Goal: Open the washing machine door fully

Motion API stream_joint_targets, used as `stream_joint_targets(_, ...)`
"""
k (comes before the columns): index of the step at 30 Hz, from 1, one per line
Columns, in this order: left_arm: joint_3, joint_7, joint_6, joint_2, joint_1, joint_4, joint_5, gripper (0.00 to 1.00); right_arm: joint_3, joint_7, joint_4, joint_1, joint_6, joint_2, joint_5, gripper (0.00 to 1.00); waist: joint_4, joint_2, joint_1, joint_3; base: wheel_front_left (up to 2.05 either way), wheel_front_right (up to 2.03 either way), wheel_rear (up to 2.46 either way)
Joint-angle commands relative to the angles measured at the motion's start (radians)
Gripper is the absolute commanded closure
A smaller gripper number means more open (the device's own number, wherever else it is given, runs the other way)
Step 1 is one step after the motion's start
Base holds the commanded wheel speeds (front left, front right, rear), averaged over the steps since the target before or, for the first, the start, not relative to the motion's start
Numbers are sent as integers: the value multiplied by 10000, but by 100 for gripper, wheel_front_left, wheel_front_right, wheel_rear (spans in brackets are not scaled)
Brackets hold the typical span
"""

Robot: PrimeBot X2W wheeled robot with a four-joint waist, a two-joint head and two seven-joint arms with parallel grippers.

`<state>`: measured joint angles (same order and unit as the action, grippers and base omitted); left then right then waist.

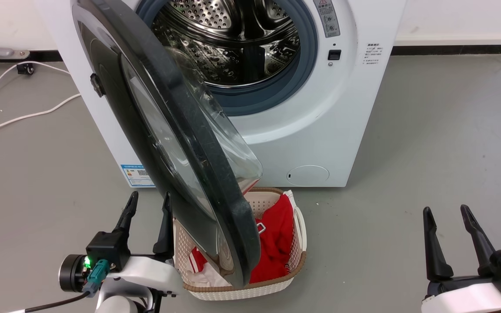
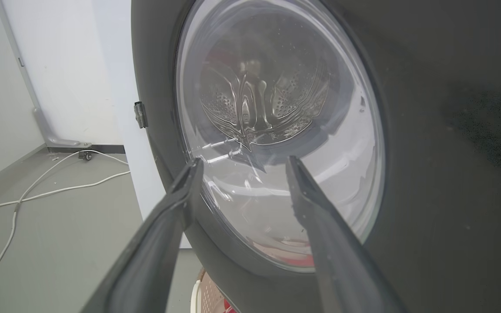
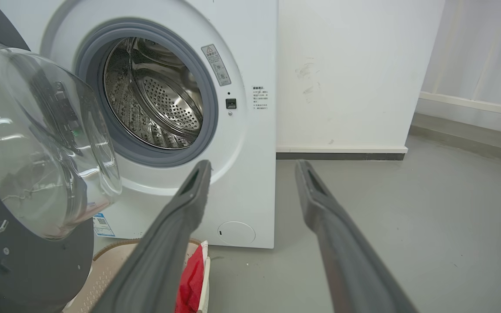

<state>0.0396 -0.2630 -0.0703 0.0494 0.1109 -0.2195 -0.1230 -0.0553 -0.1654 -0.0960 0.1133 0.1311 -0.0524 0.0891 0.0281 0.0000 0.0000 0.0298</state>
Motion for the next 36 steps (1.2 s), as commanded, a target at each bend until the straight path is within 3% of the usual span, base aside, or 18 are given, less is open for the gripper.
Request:
stream_joint_targets(1, -2, -26, -39, 16, -42, -16, 39, 55, -10, -14, 25, 12, -6, 40, 98, 0, -1, 0, 0, 2, 0, 0, 0)
stream_joint_targets(2, -1, -26, -59, 16, -45, -22, 34, 85, -11, -24, 35, 6, -6, 40, 115, 0, -2, 0, 0, 7, 0, 0, 0)
stream_joint_targets(3, 6, -26, -77, 16, -48, -23, 33, 100, -18, -35, 48, 2, -6, 40, 126, 0, -3, 0, 0, 13, 0, 0, 0)
stream_joint_targets(15, -151, -26, -14, 16, 56, 525, -160, 100, -9, -108, 204, -80, -6, 41, 187, 0, 5, 0, 0, 36, 0, 0, 0)
stream_joint_targets(25, -593, -25, 18, 15, 422, 2461, -91, 100, -51, -120, 258, -148, -6, 40, 198, 0, 87, 0, 0, 13, 0, 0, 0)
stream_joint_targets(36, -186, -25, -117, 15, 900, 5111, 304, 100, -69, -86, 267, -163, -6, 40, 171, 0, 78, 0, 0, -27, 0, 0, 0)
